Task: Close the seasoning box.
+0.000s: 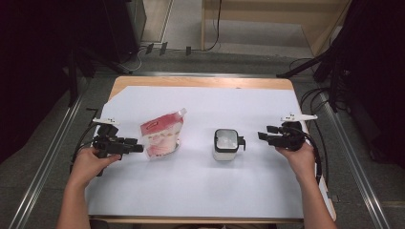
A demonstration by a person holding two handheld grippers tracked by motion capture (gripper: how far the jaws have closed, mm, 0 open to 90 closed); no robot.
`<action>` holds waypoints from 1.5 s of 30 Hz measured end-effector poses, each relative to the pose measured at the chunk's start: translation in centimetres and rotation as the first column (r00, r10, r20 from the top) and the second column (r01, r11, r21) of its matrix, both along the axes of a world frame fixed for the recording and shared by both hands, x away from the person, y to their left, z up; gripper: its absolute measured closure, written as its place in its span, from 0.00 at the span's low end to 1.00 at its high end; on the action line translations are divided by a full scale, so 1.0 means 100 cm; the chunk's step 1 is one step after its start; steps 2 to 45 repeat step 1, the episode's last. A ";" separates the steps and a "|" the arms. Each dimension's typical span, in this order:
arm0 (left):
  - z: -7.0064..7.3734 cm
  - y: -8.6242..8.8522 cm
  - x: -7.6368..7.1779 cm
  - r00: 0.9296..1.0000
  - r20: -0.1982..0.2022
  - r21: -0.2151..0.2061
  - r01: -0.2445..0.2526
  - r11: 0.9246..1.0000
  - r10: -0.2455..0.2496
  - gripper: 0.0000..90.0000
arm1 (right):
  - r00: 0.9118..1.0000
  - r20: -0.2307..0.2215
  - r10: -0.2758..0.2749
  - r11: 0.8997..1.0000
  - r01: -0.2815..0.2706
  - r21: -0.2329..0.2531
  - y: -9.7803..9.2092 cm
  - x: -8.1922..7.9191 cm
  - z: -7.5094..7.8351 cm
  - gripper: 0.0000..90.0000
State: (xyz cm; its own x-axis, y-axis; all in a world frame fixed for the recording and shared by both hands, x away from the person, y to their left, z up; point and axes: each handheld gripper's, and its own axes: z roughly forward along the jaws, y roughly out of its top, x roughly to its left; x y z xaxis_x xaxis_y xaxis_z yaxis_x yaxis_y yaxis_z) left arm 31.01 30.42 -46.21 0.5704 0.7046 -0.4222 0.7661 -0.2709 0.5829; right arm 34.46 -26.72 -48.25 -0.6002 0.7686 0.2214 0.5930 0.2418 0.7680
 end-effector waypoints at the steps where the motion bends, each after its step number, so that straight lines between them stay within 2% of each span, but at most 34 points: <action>1: 0.000 0.000 0.000 1.000 0.001 -0.001 -0.004 1.000 0.004 0.46 | 1.000 -0.002 0.000 1.000 0.000 -0.001 0.001 0.000 -0.001 0.50; 45: 0.000 0.000 0.000 1.000 0.001 -0.001 -0.004 1.000 0.004 0.46 | 1.000 -0.002 0.000 1.000 0.000 -0.001 0.001 0.000 -0.001 0.50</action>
